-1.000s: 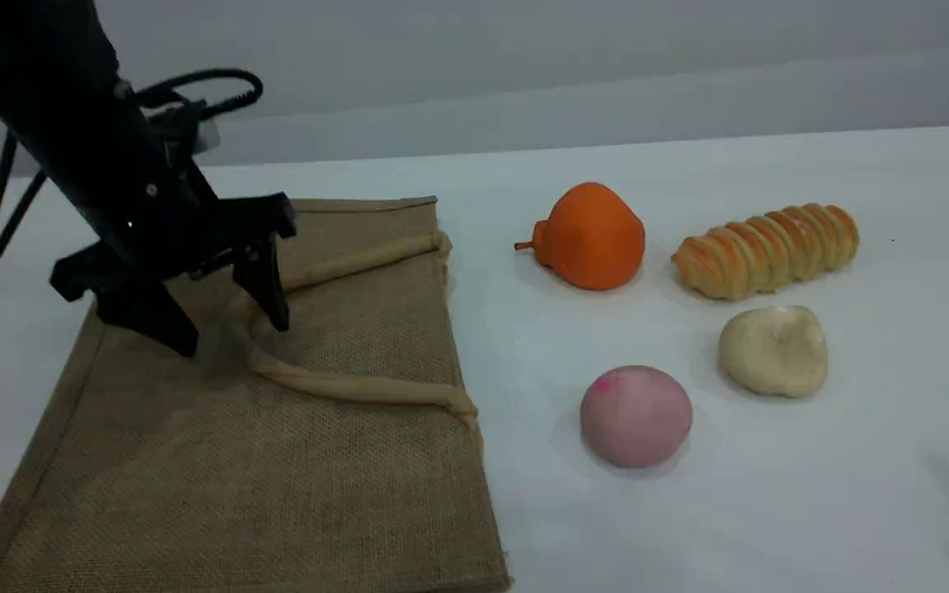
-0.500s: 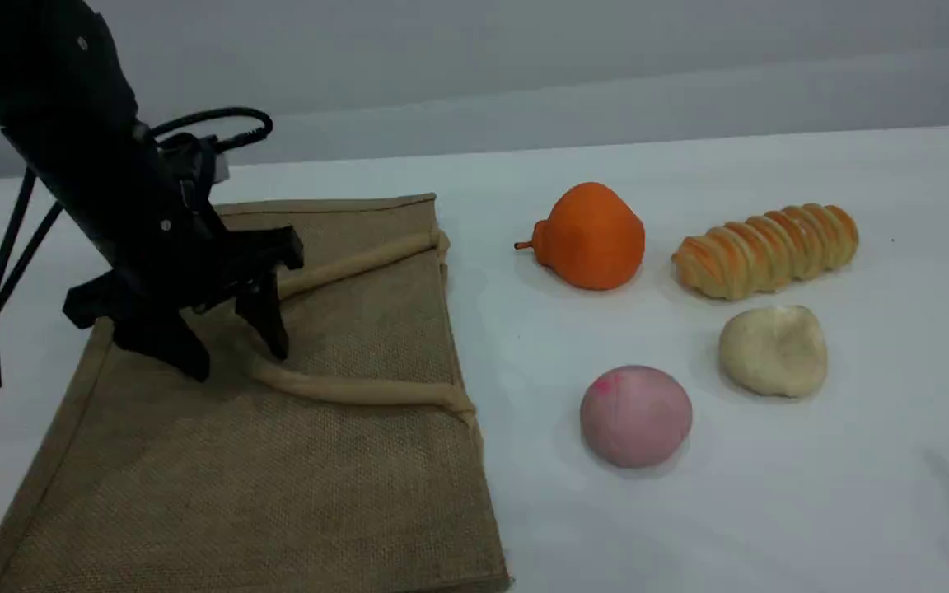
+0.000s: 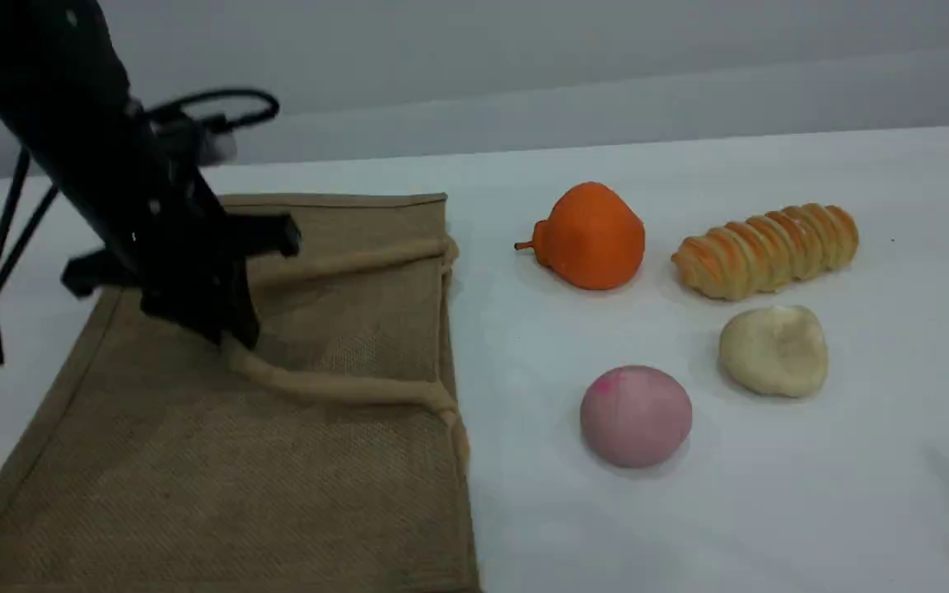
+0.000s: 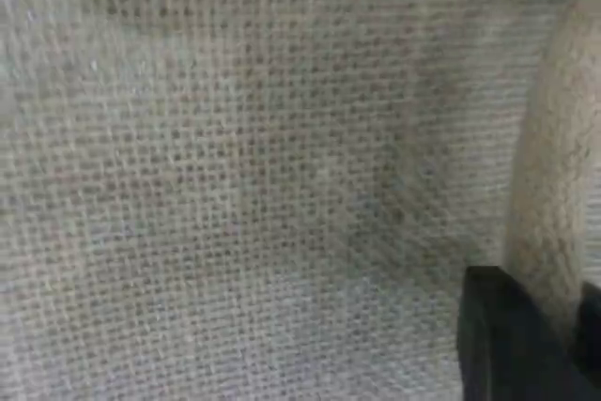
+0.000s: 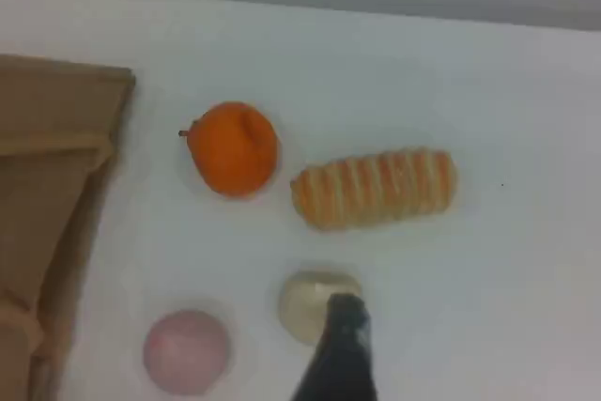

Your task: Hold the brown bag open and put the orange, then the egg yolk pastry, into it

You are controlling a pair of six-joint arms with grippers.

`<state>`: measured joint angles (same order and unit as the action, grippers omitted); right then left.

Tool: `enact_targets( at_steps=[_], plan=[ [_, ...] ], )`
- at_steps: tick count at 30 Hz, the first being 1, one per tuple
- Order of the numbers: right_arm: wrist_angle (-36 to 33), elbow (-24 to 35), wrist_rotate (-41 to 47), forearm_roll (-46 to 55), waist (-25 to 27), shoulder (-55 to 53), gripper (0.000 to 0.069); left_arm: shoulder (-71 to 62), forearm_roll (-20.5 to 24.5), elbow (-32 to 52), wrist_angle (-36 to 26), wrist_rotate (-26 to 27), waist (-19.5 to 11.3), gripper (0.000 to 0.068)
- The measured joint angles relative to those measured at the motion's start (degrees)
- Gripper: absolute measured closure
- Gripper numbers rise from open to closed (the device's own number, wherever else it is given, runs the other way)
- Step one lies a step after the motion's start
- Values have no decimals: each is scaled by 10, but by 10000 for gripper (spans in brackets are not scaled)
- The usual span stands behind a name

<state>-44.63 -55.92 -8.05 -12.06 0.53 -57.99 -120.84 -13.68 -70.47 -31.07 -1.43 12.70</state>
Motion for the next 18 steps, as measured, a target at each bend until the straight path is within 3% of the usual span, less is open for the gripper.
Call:
enact_targets(
  at_steps=[18],
  plan=[
    [30, 0, -1, -5, 0, -82, 109, 117, 4, -192, -277, 137, -1, 591]
  ],
)
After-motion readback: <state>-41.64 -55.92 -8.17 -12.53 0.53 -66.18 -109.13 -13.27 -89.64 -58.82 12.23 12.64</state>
